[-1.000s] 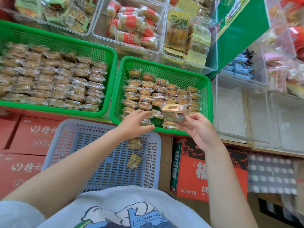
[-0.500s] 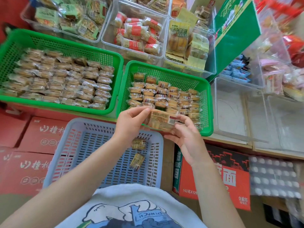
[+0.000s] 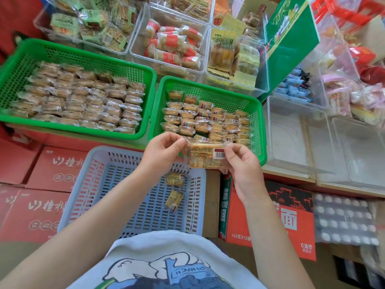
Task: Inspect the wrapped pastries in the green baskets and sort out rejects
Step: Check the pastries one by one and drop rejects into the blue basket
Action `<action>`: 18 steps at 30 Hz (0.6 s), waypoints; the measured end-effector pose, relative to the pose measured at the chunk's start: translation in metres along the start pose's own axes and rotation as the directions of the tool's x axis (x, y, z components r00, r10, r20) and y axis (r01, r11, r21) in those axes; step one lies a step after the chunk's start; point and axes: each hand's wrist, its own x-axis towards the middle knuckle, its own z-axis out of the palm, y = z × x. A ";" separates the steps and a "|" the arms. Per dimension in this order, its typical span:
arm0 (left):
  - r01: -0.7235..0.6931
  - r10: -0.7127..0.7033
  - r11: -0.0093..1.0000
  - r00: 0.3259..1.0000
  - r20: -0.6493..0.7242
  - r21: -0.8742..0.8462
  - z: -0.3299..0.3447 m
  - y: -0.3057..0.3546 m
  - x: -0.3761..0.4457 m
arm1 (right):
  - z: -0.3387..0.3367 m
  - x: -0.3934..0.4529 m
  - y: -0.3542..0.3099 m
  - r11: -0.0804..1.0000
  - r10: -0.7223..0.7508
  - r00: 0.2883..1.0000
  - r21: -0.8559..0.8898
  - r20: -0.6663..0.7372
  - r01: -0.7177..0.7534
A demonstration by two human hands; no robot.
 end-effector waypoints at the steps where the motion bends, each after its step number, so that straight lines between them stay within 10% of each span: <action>1: 0.001 -0.001 1.000 1.000 0.018 0.011 0.003 -0.001 -0.002 | 0.000 -0.002 0.000 0.992 -0.068 0.997 -0.107 -0.036 0.064; 7: 0.017 -0.015 1.000 0.998 0.061 -0.025 0.019 -0.004 -0.010 | 0.003 -0.008 0.003 0.866 -0.351 0.934 -0.400 -0.060 0.300; 12: 0.124 -0.108 0.991 0.968 0.228 -0.058 0.021 -0.001 -0.013 | 0.006 -0.008 -0.006 0.984 -0.153 0.969 0.063 -0.196 0.168; 18: 0.118 -0.145 0.986 0.957 0.250 0.120 0.024 0.002 -0.009 | 0.003 -0.003 -0.006 0.980 -0.122 0.964 0.125 -0.237 0.155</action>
